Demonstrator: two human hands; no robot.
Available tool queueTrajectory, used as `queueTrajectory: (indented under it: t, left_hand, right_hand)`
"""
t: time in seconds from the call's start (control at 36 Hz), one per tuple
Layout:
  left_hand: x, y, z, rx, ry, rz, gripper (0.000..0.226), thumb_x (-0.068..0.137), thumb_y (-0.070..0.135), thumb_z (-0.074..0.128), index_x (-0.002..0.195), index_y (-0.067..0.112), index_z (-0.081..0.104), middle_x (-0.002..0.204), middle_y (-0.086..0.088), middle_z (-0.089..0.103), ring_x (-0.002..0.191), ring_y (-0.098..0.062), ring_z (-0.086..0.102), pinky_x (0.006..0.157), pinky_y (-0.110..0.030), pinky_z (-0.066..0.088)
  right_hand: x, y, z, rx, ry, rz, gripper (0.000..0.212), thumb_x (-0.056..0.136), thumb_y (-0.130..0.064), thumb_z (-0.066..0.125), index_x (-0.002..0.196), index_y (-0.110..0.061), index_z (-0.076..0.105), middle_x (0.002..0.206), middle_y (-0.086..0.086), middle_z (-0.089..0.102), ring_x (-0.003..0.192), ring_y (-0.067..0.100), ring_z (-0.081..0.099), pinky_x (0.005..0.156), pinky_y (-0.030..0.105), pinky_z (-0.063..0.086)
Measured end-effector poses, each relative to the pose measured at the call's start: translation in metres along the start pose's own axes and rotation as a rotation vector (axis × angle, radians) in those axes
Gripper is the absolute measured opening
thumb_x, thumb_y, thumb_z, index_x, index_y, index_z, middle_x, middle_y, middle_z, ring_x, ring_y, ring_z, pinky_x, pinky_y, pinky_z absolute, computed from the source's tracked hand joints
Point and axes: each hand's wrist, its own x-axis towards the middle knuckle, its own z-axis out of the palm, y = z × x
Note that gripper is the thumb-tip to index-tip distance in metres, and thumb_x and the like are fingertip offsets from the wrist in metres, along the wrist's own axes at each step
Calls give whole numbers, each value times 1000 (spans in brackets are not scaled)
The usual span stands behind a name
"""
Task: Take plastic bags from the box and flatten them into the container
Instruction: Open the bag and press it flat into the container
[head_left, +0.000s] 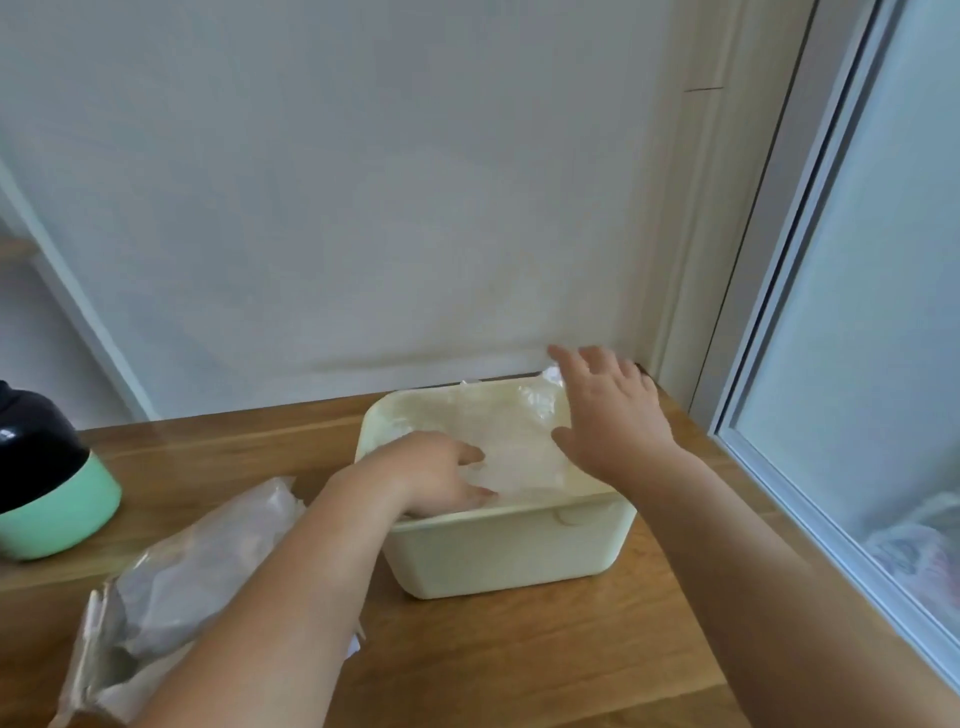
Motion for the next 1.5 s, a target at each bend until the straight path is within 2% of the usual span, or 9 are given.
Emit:
queueTrajectory:
  t: [0.14, 0.31, 0.56, 0.89, 1.11, 1.25, 1.31, 1.36, 1.5]
  left_hand:
    - [5, 7, 0, 3, -79, -23, 56, 95, 45, 52, 148, 34, 36, 149, 4, 43, 132, -19, 43, 107, -29, 35]
    - [7, 13, 0, 58, -174, 7, 50, 101, 21, 40, 150, 27, 34, 152, -1, 39, 135, -24, 40, 103, -29, 33]
    - [0, -1, 0, -173, 114, 33, 60, 91, 53, 56, 143, 26, 44, 149, 8, 43, 135, -16, 41, 104, -25, 32]
    - [-81, -26, -10, -490, 721, 102, 19, 95, 26, 58, 108, 24, 72, 98, 17, 67, 89, 0, 59, 75, -2, 38]
    - [-146, -86, 6, -498, 918, -75, 23, 96, 23, 57, 118, 26, 64, 96, 24, 58, 87, 15, 53, 69, 1, 37]
    - [-163, -113, 21, -408, 634, -199, 51, 87, 41, 66, 135, 30, 50, 118, 21, 54, 107, 0, 53, 88, -20, 39]
    - [-164, -116, 26, -416, 566, -190, 47, 84, 39, 71, 127, 31, 56, 105, 27, 56, 95, 5, 55, 86, -21, 43]
    - [-165, -119, 30, -421, 579, -175, 30, 83, 34, 73, 111, 34, 63, 92, 25, 59, 85, 6, 56, 79, -18, 45]
    - [-164, -121, 30, -462, 699, -98, 18, 89, 26, 66, 78, 40, 62, 83, 17, 61, 76, 4, 56, 67, -14, 41]
  right_hand:
    - [6, -8, 5, 194, -358, -145, 64, 87, -32, 64, 145, -27, 36, 148, -7, 38, 133, 14, 37, 100, 20, 28]
    - [18, -4, 28, 51, -754, -65, 64, 94, -23, 53, 150, -16, 21, 157, 1, 22, 139, 23, 30, 108, 34, 27]
    - [12, -1, 17, 287, -434, 40, 65, 89, -27, 61, 147, -23, 32, 147, -2, 40, 132, 18, 40, 102, 24, 31]
    - [-24, -63, -19, 561, 71, -106, 26, 91, -25, 55, 117, -23, 61, 98, -14, 59, 93, 9, 59, 71, 15, 35]
    - [-53, -140, 2, 761, -107, -282, 22, 92, -29, 57, 107, -15, 65, 95, -6, 65, 84, 11, 59, 72, 16, 45]
    - [-59, -167, 19, 694, -240, -331, 43, 87, -36, 63, 125, -19, 55, 107, -9, 59, 98, 8, 55, 81, 19, 43]
    - [-59, -172, 24, 676, -209, -349, 14, 87, -26, 65, 99, -21, 61, 84, -13, 55, 81, 8, 52, 67, 17, 41]
    - [-58, -174, 27, 678, -183, -367, 16, 87, -19, 64, 75, -21, 52, 71, -12, 50, 67, 6, 47, 61, 20, 39]
    - [-56, -173, 29, 731, -221, -375, 17, 91, -23, 60, 76, -16, 56, 72, -10, 54, 67, 6, 49, 68, 24, 44]
